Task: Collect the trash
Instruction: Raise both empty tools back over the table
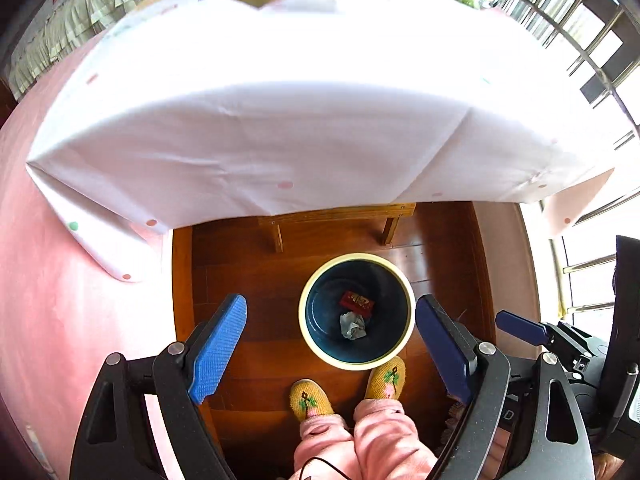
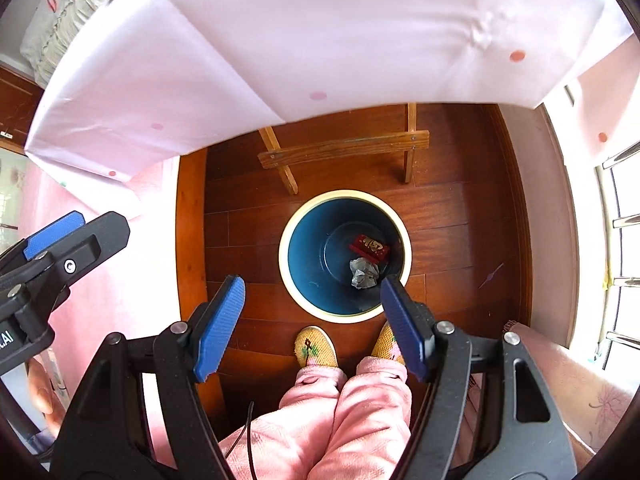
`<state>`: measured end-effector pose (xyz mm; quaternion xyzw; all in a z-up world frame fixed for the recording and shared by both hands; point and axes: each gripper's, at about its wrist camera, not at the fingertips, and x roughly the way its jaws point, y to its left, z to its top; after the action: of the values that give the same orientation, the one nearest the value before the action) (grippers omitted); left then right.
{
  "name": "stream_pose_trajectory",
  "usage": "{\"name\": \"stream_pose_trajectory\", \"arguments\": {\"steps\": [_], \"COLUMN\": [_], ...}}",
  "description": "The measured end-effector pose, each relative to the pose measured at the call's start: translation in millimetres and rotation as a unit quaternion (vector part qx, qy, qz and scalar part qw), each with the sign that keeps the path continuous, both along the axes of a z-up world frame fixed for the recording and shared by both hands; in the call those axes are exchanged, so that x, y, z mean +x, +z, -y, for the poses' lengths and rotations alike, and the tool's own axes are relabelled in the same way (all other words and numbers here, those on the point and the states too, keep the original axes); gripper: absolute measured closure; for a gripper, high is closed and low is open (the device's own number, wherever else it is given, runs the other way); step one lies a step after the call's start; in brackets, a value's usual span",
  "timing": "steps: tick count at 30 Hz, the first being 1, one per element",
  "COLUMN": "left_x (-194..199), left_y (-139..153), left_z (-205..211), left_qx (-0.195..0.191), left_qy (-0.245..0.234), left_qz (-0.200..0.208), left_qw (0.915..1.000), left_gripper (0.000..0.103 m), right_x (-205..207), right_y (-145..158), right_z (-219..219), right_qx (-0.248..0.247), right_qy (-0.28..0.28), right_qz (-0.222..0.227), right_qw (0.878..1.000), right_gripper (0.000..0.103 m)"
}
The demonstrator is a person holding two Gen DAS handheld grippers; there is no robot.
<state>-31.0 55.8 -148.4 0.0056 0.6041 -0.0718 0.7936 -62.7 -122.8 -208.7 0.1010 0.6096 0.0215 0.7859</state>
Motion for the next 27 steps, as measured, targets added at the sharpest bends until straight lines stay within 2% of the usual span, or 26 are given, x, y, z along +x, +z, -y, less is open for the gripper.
{"name": "stream_pose_trajectory", "arguments": {"steps": [7,15,21,27], "left_x": [-11.0,-3.0,15.3,43.3], "left_y": [105.3,197.2,247.2,274.7], "left_z": [-4.1,-7.4,-14.5,-23.0], "left_qx": [-0.001,-0.009,-0.018,-0.019], "left_qy": [-0.014,-0.041,-0.053,-0.040], "left_qz": [0.058,0.123,0.165,0.182], "left_qw": [0.9982,0.9915,0.9847,0.9823], "left_gripper": [0.015,0.015,0.015,0.015], "right_x": [-13.1,-16.7,-9.5,7.5], "right_y": [96.6,196.7,255.7,282.6], "right_z": [-16.4,-21.8,-22.8,-25.1], "right_qx": [-0.009,-0.034,-0.048,-0.044], "right_qy": [0.024,0.014,-0.004,-0.022], "right_qz": [0.043,0.124,0.181,0.202], "right_qw": [0.999,0.992,0.982,0.978], "right_gripper": [0.035,0.035,0.035,0.035]}}
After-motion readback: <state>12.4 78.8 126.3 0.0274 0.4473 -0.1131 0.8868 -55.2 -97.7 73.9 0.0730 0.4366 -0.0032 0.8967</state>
